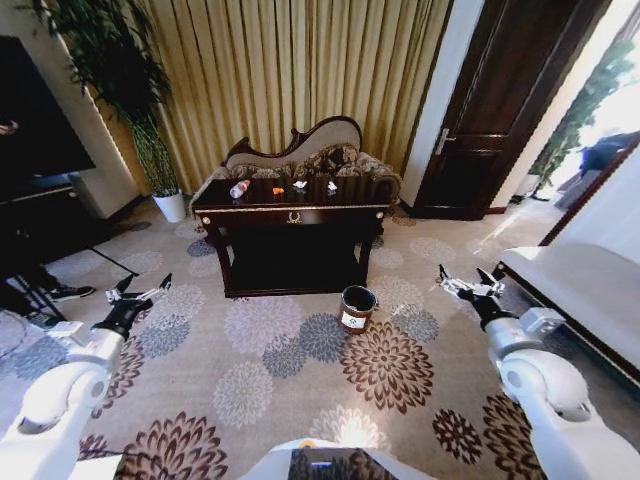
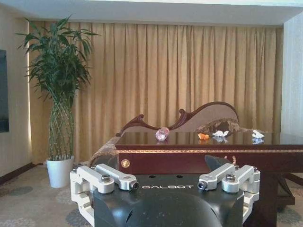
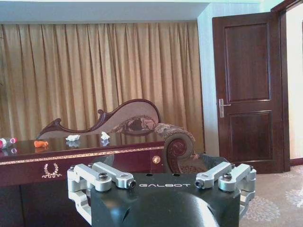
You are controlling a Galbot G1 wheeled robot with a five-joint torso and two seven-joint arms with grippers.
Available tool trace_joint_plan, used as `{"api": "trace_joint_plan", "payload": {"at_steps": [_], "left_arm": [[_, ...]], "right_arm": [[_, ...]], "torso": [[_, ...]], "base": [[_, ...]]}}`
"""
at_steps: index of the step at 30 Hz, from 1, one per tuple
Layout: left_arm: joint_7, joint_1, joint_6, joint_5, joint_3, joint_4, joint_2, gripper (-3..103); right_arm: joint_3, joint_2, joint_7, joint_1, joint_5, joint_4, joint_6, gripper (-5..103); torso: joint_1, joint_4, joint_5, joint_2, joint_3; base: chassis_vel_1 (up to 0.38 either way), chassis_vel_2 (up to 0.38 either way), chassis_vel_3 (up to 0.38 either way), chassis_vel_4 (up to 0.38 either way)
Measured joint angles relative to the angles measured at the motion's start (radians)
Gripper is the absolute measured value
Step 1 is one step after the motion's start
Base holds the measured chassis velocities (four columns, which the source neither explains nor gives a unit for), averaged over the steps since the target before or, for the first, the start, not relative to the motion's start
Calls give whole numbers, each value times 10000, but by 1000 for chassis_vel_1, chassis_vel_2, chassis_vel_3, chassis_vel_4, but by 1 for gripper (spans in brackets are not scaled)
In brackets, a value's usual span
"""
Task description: Move to the front of the table and place the trash on the table into the trash bin.
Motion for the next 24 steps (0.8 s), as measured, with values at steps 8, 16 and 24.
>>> {"api": "trace_joint_plan", "payload": {"at_steps": [8,16,24], "left_arm": [[2,96,-9,8,-26,-92,-49,100],[8,143,-56,16,-41,-103,-92,100],[32,160,-131,27,-23,-116,-154,100]], "right_arm": [[16,53,0,-44,-54,31,-1,100],[-22,77,0,-61,-99,67,-2,100],[-87,102,0,-64,-130,72,-2,100]], "torso": [[-2,-1,1,2,0],[1,0,0,0,1],[0,1,1,1,1]], "base": [[-31,84,45,-85],[-57,116,58,-111],[-36,87,51,-90]]}}
